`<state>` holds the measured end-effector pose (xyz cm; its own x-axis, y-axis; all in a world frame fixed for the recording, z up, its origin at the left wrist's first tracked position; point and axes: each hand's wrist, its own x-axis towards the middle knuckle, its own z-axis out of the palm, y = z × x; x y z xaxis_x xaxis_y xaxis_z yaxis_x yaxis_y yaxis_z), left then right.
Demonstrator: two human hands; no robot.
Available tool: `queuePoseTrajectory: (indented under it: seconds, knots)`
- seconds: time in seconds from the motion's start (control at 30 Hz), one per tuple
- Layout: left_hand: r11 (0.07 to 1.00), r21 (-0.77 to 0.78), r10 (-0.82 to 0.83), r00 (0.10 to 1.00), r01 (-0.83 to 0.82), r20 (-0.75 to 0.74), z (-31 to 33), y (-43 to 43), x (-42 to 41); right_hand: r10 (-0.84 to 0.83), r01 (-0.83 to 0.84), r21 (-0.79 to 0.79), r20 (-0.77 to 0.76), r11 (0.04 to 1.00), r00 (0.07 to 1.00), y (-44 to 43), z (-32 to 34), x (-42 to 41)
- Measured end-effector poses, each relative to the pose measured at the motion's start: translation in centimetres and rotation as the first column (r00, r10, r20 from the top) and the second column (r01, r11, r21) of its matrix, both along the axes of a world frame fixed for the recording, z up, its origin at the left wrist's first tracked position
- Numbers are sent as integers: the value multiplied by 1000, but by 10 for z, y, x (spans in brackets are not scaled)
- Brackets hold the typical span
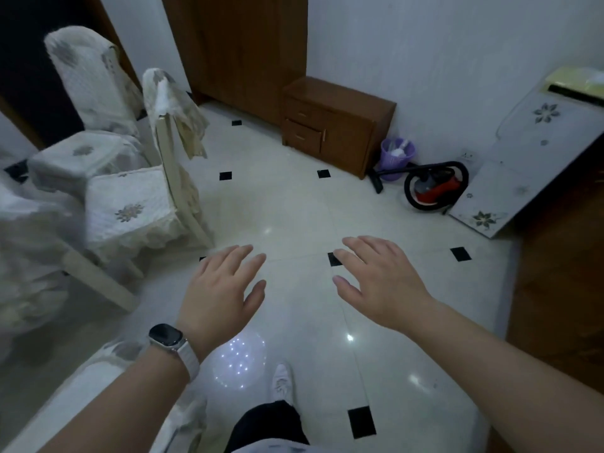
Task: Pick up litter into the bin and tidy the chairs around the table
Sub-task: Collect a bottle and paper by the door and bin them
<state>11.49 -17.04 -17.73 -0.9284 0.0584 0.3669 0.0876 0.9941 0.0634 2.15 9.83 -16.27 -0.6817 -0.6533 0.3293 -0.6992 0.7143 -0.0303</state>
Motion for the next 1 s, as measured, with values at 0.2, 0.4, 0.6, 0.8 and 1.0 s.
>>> queuePoseTrajectory:
  seconds: [0.2, 0.4, 0.6, 0.8, 1.0]
  knots:
    - [998, 62, -29, 1000, 29, -11, -5, -64, -113, -18, 19, 46, -22, 999, 1000, -72, 12, -112]
    - [996, 82, -26, 1000, 26, -9, 12, -117, -214, 0, 1, 33, -49, 999, 999, -133, 27, -201]
    - [996, 86, -30, 999, 27, 30, 13, -136, -287, 5, -4, 21, -39, 1000, 999, -149, 22, -277]
    - [998, 62, 9, 996, -15, 85, 8, -140, -366, 24, -26, -47, -37, 999, 999, -153, 3, -368]
    - [994, -2, 111, 981, -112, 159, 11, -134, -460, 52, -52, -92, -2, 994, 999, -151, -10, -479]
